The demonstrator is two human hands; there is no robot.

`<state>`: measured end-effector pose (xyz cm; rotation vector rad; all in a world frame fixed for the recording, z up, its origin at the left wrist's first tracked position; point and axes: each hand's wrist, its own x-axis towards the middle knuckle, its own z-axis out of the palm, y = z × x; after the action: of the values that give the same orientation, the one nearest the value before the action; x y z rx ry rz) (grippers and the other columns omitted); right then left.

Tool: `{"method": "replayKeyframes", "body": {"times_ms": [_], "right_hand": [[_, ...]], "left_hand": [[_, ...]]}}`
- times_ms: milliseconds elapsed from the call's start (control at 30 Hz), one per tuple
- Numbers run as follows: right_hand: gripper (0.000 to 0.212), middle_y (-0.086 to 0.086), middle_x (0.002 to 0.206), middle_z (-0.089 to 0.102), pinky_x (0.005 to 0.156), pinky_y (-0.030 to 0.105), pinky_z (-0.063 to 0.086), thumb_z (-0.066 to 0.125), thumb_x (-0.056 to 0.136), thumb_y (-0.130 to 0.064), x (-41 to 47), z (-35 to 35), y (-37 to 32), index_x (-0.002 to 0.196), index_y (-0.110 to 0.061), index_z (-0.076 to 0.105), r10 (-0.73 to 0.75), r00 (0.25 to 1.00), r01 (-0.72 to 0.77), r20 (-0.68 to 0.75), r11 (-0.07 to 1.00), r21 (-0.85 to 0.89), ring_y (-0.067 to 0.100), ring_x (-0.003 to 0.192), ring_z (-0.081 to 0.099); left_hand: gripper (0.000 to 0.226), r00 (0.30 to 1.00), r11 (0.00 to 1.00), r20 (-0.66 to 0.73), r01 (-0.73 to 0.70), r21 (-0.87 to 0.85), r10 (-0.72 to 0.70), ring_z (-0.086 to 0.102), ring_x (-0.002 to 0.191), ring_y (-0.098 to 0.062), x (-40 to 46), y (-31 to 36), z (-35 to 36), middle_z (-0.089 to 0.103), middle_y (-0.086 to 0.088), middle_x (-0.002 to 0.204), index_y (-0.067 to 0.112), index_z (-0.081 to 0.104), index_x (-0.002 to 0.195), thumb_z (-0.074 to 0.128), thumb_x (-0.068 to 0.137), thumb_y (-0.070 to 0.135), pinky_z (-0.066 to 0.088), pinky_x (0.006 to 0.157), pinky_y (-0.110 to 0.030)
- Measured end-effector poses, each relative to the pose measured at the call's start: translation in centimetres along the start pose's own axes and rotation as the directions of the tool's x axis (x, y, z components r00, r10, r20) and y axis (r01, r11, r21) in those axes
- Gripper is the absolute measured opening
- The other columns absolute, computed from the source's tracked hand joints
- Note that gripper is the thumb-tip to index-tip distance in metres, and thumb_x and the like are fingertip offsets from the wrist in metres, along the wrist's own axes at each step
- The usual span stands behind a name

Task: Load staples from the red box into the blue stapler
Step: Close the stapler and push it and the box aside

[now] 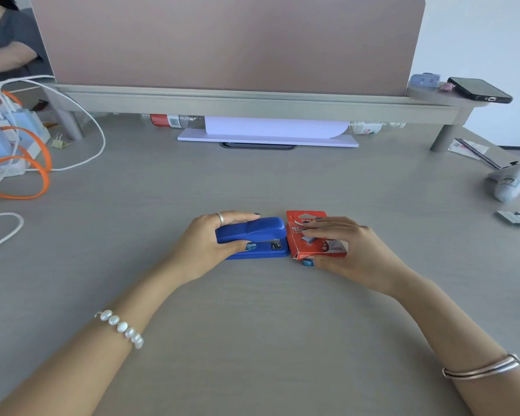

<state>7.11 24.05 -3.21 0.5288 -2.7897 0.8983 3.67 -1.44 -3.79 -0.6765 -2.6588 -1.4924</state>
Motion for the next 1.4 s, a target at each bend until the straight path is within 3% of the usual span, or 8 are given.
{"method": "replayKeyframes", "body": {"times_ms": [67, 267, 433, 667, 900, 1167, 1233, 1400], "right_hand": [[0.044, -0.015, 0.118, 0.057, 0.098, 0.010, 0.031, 0.076, 0.070, -0.019, 0.4, 0.0, 0.1, 0.112, -0.024, 0.063, -0.002, 1.000, 0.002, -0.020, 1.000, -0.011, 0.003, 0.119, 0.043], [0.042, -0.036, 0.104, 0.045, 0.084, -0.009, 0.024, 0.077, 0.069, -0.021, 3.7, -1.2, 1.2, 0.108, -0.025, 0.065, 0.033, 0.996, -0.032, -0.085, 0.999, 0.010, -0.002, 0.109, 0.045], [0.036, -0.017, 0.108, 0.058, 0.081, -0.010, 0.025, 0.077, 0.069, -0.017, 8.8, -2.1, 3.9, 0.103, -0.023, 0.067, 0.053, 0.986, -0.052, -0.156, 0.999, 0.012, -0.003, 0.106, 0.045], [0.036, -0.009, 0.110, 0.056, 0.075, -0.013, 0.023, 0.075, 0.072, -0.019, 16.1, -1.5, 7.9, 0.106, -0.026, 0.066, 0.121, 0.980, -0.122, -0.157, 0.993, 0.004, 0.002, 0.102, 0.046], [0.038, 0.002, 0.128, 0.058, 0.068, -0.014, 0.024, 0.073, 0.073, -0.021, 20.9, -0.7, 10.5, 0.110, -0.020, 0.064, 0.150, 0.981, -0.151, -0.121, 0.989, 0.001, 0.005, 0.099, 0.049], [0.039, 0.000, 0.123, 0.059, 0.093, 0.019, 0.030, 0.070, 0.073, -0.017, 22.6, 1.0, 11.4, 0.111, -0.022, 0.061, 0.143, 0.985, -0.142, -0.098, 0.990, 0.013, 0.018, 0.120, 0.046], [0.040, -0.002, 0.116, 0.060, 0.091, 0.017, 0.029, 0.069, 0.074, -0.017, 22.7, 1.3, 11.6, 0.112, -0.023, 0.059, 0.132, 0.987, -0.132, -0.096, 0.991, 0.013, 0.020, 0.120, 0.044], [0.040, 0.001, 0.128, 0.054, 0.083, 0.005, 0.025, 0.069, 0.075, -0.018, 22.4, 1.5, 11.4, 0.113, -0.020, 0.057, 0.122, 0.989, -0.122, -0.078, 0.993, 0.002, 0.020, 0.123, 0.039]], "left_hand": [[0.043, 1.000, 1.000, 0.003, 0.008, -0.001, -0.008, 0.058, 0.101, 0.009, 0.4, -0.1, -0.1, 0.065, 0.025, 0.110, 0.043, 0.063, 0.106, 0.070, 0.076, 0.013, 0.041, 0.082, -0.005], [0.042, 1.000, 0.999, 0.010, -0.015, 0.037, 0.014, 0.055, 0.102, 0.013, 3.7, -0.6, -1.3, 0.062, 0.028, 0.111, 0.045, 0.062, 0.104, 0.070, 0.077, 0.013, 0.038, 0.083, -0.003], [0.041, 0.999, 0.999, -0.016, -0.038, 0.035, 0.039, 0.054, 0.104, 0.014, 9.5, -1.5, -2.1, 0.063, 0.024, 0.113, 0.036, 0.063, 0.111, 0.071, 0.077, 0.015, 0.036, 0.083, 0.000], [0.039, 0.998, 0.995, -0.010, -0.054, 0.080, 0.055, 0.054, 0.090, 0.021, 17.7, -4.5, -2.3, 0.062, 0.021, 0.107, 0.029, 0.062, 0.113, 0.069, 0.079, 0.010, 0.037, 0.079, 0.001], [0.039, 0.995, 0.996, -0.070, -0.069, 0.053, 0.073, 0.051, 0.102, 0.017, 22.9, -7.0, -2.4, 0.063, 0.019, 0.111, 0.033, 0.062, 0.109, 0.070, 0.078, 0.012, 0.032, 0.086, 0.001], [0.038, 0.998, 1.000, -0.050, -0.026, 0.000, 0.026, 0.055, 0.100, 0.013, 24.9, -9.0, -1.9, 0.064, 0.014, 0.115, 0.032, 0.062, 0.111, 0.070, 0.078, 0.014, 0.037, 0.083, -0.001], [0.039, 0.999, 1.000, -0.039, -0.027, 0.015, 0.027, 0.056, 0.105, 0.005, 25.0, -9.0, -2.0, 0.064, 0.012, 0.116, 0.032, 0.061, 0.112, 0.071, 0.078, 0.016, 0.038, 0.087, -0.005], [0.040, 1.000, 0.995, 0.006, -0.023, 0.096, 0.023, 0.057, 0.105, -0.006, 25.2, -8.5, -2.4, 0.064, 0.009, 0.112, 0.033, 0.059, 0.112, 0.071, 0.078, 0.016, 0.041, 0.084, -0.013]]}}
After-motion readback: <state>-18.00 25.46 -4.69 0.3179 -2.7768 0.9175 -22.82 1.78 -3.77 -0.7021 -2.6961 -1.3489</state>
